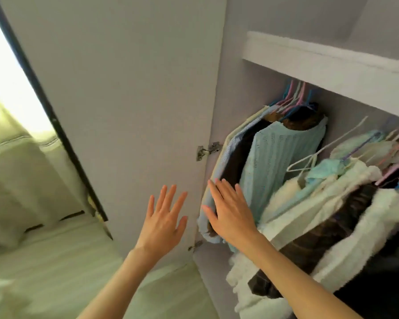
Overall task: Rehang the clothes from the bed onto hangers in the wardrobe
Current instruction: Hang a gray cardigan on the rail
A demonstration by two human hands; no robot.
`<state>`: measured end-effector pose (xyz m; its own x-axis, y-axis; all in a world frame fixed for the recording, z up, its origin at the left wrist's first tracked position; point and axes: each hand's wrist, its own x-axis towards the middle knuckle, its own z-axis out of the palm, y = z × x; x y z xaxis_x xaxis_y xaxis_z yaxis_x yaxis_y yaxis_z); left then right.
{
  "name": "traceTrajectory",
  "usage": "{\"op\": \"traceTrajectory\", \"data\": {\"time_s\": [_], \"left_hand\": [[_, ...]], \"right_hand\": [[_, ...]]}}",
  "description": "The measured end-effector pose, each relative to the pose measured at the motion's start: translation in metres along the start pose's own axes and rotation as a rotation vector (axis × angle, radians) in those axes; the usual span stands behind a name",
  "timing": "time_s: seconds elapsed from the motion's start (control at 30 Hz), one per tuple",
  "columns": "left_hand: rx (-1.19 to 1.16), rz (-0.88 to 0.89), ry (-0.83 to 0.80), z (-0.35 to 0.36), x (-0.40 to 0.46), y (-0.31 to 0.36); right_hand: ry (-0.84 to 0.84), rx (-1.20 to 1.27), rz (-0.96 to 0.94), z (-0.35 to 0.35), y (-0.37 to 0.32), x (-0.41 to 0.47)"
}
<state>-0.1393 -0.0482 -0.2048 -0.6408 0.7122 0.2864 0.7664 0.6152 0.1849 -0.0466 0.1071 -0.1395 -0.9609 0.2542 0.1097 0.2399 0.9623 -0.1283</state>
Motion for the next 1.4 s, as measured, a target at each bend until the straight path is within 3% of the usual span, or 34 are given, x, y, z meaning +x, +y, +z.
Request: {"op": "traceTrajectory", "data": {"time_s": [0.3,0.53,0.7,0.8,1.1,1.4], "left_hand": [[0.110,-0.635,0.003,-0.054,-0.207,-0.127],[0.075,-1.096,0.018,-0.111,-0.393,-0.184],[0.123,-1.328,0.022,-0.148,-0.511,-0.217],[0.140,-1.448,0.083,-0.160,-0.571,-0.221],[0.022,-1.807,0.068,-0.160,-0.679,-0.226],[-0.032,-2.017,0.124,-0.179,-0.760,-0.318]], "right_hand": [[-0.191,0.138,-0.552,0.075,-0.207,0.005],[-0.281,0.242,-0.916,0.113,-0.400,-0.057],[-0.329,0.282,-1.119,0.139,-0.517,-0.105],[-0.395,0.272,-1.217,0.151,-0.572,-0.131],[-0.527,0.192,-1.408,0.195,-0.696,-0.167],[-0.607,0.162,-1.516,0.244,-0.853,-0.162]]}}
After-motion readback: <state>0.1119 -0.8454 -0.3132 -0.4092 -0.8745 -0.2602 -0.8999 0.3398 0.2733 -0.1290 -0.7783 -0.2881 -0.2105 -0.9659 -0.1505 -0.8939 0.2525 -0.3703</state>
